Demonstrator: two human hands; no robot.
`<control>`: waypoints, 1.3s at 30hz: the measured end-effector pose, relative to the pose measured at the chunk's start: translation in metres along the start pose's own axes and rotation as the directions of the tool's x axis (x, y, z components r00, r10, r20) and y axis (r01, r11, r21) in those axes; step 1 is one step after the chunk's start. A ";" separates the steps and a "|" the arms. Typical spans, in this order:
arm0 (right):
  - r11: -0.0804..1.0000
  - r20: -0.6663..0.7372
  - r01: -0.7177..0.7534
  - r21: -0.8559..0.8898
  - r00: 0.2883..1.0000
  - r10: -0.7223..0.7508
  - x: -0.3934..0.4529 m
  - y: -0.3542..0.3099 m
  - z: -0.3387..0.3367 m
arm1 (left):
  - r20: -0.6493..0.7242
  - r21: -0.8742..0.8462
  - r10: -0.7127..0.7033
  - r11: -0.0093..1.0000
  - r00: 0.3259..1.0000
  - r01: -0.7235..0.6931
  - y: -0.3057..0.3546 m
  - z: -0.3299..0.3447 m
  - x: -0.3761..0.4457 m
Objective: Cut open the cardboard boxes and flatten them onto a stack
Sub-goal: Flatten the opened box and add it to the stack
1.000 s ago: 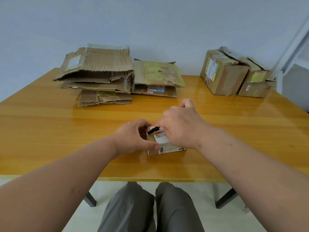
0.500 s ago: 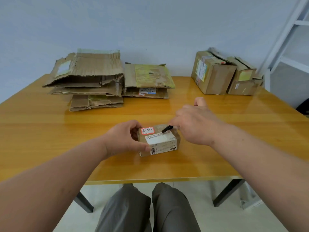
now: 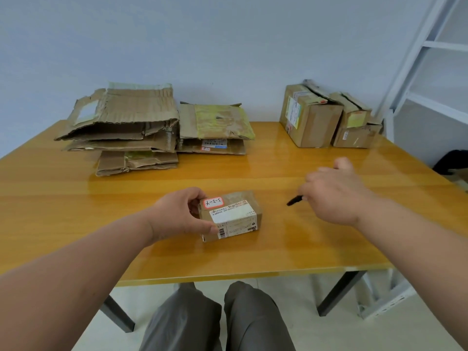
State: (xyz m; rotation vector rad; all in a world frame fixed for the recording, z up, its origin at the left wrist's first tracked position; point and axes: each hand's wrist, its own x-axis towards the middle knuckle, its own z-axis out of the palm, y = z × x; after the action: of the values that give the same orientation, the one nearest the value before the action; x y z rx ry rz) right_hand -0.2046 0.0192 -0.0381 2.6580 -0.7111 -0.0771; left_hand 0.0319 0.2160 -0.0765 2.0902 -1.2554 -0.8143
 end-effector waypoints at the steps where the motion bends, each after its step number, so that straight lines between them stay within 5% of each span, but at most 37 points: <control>1: 0.991 0.007 -0.095 0.097 0.995 0.095 -0.003 0.001 0.002 | 0.003 0.005 0.002 1.000 1.000 -0.002 0.002 0.001 0.000; 3: 0.904 0.030 -0.214 0.370 0.975 0.219 -0.002 -0.006 0.004 | 0.016 0.030 0.010 1.000 1.000 -0.010 0.008 0.003 0.001; 7: 0.519 0.181 -0.275 0.809 0.957 0.226 0.016 -0.050 0.000 | 0.021 0.232 -0.020 0.973 1.000 0.014 0.018 0.004 -0.001; 11: 0.371 0.199 -0.259 0.892 0.961 0.193 0.023 -0.084 -0.001 | 0.034 0.412 -0.070 0.910 0.997 0.050 0.025 0.007 -0.005; 15: 0.255 0.197 -0.254 0.933 0.953 0.232 0.027 -0.085 0.001 | 0.230 0.166 -0.044 0.986 0.972 0.006 0.029 -0.006 -0.011; 17: 0.120 0.243 -0.272 0.955 0.946 0.215 0.029 -0.085 0.002 | 0.176 0.147 -0.010 0.989 0.984 -0.017 0.028 -0.012 -0.009; 19: 0.031 0.279 -0.289 0.957 0.944 0.175 0.033 -0.088 0.003 | 0.061 0.348 0.056 0.934 0.997 -0.074 0.030 -0.014 -0.006; 21: 0.015 0.278 -0.283 0.959 0.949 0.147 0.037 -0.091 0.002 | 0.040 0.539 0.158 0.828 0.987 -0.154 0.030 -0.014 -0.001; 24: 0.009 0.275 -0.279 0.960 0.950 0.147 0.040 -0.091 0.002 | 0.164 0.590 0.173 0.772 0.971 -0.237 0.034 -0.015 0.004; 30: 0.209 0.312 -0.386 0.898 0.896 0.317 0.033 -0.076 0.015 | 0.186 0.843 0.173 0.477 0.967 -0.247 0.048 -0.009 0.025; 39: 0.510 0.049 -0.284 0.812 0.904 0.425 0.002 -0.071 0.049 | 0.164 0.709 0.186 0.661 0.969 -0.247 0.048 0.007 0.034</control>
State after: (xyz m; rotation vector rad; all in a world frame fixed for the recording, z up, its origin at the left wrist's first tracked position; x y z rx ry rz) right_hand -0.1772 0.0578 -0.1101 3.1876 -1.5263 0.7591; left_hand 0.0124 0.1651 -0.0536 2.4201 -2.0860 -0.2845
